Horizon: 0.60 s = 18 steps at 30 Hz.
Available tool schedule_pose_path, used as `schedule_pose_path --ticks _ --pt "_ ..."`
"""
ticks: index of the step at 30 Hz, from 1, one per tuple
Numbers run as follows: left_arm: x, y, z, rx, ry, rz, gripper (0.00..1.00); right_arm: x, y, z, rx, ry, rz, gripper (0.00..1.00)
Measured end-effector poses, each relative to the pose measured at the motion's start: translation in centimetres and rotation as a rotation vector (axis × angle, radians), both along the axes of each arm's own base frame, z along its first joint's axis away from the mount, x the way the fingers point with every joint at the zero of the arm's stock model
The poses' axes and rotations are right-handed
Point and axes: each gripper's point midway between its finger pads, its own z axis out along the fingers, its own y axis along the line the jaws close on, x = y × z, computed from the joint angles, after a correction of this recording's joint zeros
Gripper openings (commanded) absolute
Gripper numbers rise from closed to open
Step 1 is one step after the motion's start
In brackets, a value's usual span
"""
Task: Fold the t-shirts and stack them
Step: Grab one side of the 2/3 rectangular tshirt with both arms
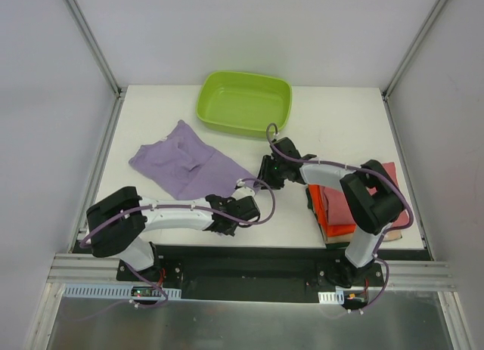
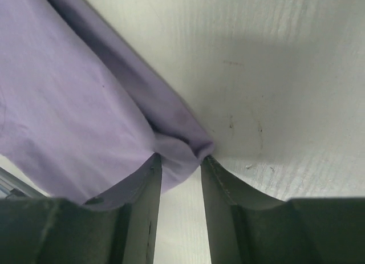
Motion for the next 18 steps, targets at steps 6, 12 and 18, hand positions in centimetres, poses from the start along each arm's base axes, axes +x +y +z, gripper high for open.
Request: schedule_pose_path --ticks 6,12,18 --pt "-0.8 -1.1 0.1 -0.054 0.033 -0.025 0.00 0.5 -0.3 -0.6 -0.029 -0.007 -0.016 0.01" --pt "-2.2 -2.7 0.9 -0.142 0.082 -0.060 0.00 -0.1 -1.6 -0.4 -0.092 -0.011 0.009 0.01" --pt "-4.2 -6.9 3.6 -0.304 0.151 -0.136 0.00 -1.1 -5.3 2.6 -0.162 -0.022 0.024 0.01"
